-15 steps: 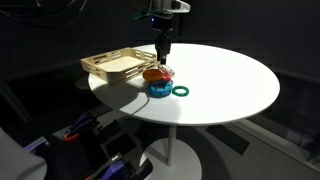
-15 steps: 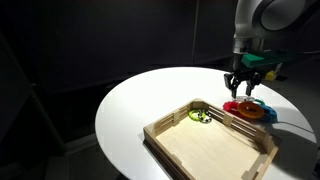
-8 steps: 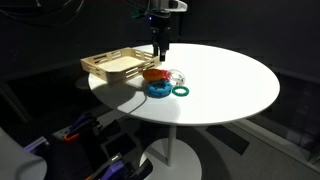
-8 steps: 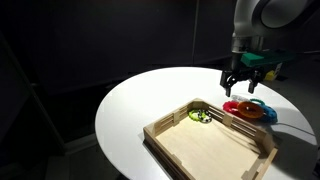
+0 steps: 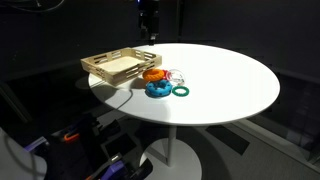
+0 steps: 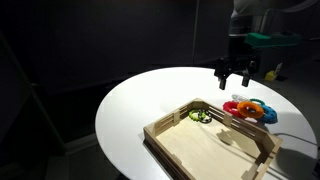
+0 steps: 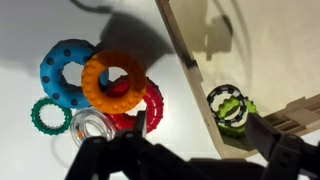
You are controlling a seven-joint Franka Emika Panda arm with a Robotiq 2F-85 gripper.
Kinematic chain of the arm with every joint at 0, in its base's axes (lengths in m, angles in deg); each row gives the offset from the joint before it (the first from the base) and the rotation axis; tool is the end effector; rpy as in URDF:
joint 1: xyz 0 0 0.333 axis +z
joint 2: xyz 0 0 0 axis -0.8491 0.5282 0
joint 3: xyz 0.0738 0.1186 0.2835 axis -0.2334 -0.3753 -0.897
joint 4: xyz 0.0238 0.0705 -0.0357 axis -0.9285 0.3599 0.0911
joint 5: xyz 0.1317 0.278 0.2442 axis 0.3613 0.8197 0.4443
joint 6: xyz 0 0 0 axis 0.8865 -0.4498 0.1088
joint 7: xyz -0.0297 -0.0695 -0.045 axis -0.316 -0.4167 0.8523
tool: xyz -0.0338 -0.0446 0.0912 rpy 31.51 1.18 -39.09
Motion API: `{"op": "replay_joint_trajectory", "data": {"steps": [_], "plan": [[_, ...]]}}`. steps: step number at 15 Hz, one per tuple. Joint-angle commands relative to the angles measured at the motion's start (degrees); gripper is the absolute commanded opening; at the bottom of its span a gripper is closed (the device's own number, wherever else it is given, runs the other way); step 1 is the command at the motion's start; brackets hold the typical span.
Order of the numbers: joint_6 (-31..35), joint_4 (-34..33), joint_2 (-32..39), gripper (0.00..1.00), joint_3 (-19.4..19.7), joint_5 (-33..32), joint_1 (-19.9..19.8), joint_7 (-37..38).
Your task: Put the clear ring on the table
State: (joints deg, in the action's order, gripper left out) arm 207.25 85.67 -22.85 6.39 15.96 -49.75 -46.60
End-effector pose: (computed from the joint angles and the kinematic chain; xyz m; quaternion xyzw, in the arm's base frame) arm 0.5198 0.1306 0.3654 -0.9876 0.1480 0.0509 0.0073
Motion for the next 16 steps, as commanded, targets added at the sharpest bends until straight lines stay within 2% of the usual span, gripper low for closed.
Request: {"op": "replay_joint_trajectory", "data": {"steps": [1,7,11,12,16], "plan": [[-5.66,-2.70,-2.60,1.00,-0.90,1.05,-0.07,-2.65],[-13.98,-8.28,-5.83,1.00,-1.87,-0.77,0.05,-2.16],[-15.14,-10.79,-8.10,1.00,-2.63,-0.95,0.06,-1.77],[-13.45,-9.36,-7.08,1.00,-2.57,-0.13,-0.18,-1.63],[-13.80,-9.87,-8.13,1.00,-2.88,-0.12,-0.20,-1.64]]}}
